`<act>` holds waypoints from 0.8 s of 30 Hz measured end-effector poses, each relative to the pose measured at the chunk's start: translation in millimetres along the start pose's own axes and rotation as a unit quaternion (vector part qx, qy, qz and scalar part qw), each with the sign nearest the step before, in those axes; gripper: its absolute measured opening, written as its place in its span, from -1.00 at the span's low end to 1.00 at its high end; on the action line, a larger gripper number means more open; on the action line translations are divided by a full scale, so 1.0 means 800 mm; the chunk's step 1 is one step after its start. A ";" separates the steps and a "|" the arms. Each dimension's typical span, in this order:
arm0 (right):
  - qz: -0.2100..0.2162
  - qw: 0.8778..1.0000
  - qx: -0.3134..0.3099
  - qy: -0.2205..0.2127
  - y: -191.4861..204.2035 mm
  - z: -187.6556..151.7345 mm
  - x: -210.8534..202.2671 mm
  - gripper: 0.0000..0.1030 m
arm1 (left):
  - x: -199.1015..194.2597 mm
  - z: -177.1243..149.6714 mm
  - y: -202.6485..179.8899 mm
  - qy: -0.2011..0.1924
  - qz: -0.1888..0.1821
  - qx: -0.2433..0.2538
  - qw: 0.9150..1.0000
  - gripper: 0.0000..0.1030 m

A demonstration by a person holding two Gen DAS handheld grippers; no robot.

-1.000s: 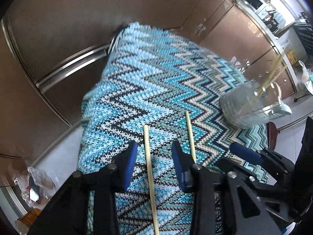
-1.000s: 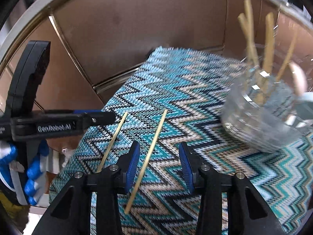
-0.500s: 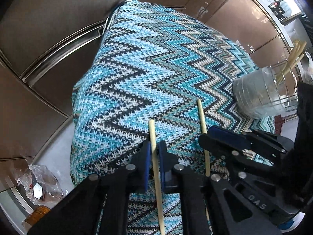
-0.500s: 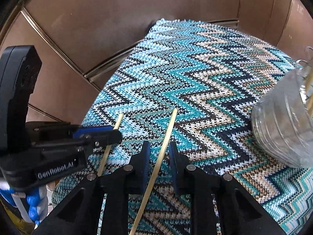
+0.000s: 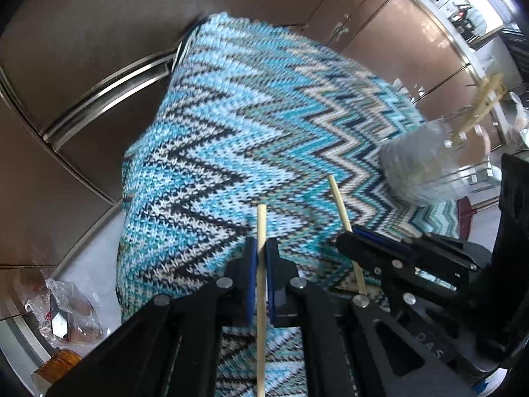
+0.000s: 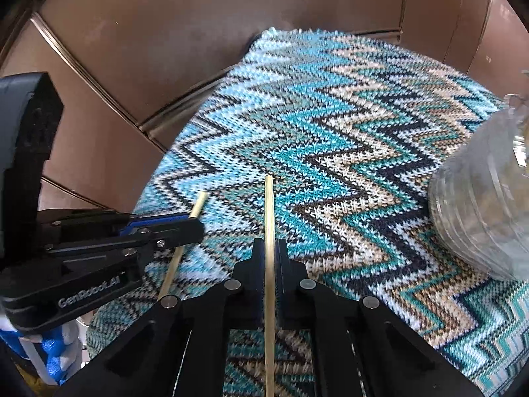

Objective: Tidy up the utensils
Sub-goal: 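Lift and carry both held chopsticks over the holder with both tools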

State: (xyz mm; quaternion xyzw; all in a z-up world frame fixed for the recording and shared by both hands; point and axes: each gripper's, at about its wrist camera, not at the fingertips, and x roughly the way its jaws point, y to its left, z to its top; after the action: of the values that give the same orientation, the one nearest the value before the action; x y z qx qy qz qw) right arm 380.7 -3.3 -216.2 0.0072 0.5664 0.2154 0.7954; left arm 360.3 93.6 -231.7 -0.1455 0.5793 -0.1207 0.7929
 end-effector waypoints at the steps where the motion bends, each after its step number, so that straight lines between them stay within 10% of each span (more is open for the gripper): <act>1: 0.002 1.000 -0.003 -0.010 0.001 -0.004 -0.011 -0.88 | -0.007 -0.002 -0.003 -0.008 -0.002 0.002 1.000 -0.90; 13: 0.039 0.980 -0.024 -0.195 -0.010 -0.098 -0.184 -0.88 | -0.125 -0.047 -0.074 -0.130 -0.043 0.054 0.989 -0.91; 24: 0.013 0.924 -0.008 -0.383 -0.058 -0.147 -0.339 -0.88 | -0.214 -0.047 -0.185 -0.253 -0.091 0.107 0.957 -0.91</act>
State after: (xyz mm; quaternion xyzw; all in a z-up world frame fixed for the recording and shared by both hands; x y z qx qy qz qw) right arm 217.8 -167.6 -26.5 0.0900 0.2166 0.2107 0.9490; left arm 269.6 14.8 -36.2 -0.1371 0.3274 -0.2127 0.9104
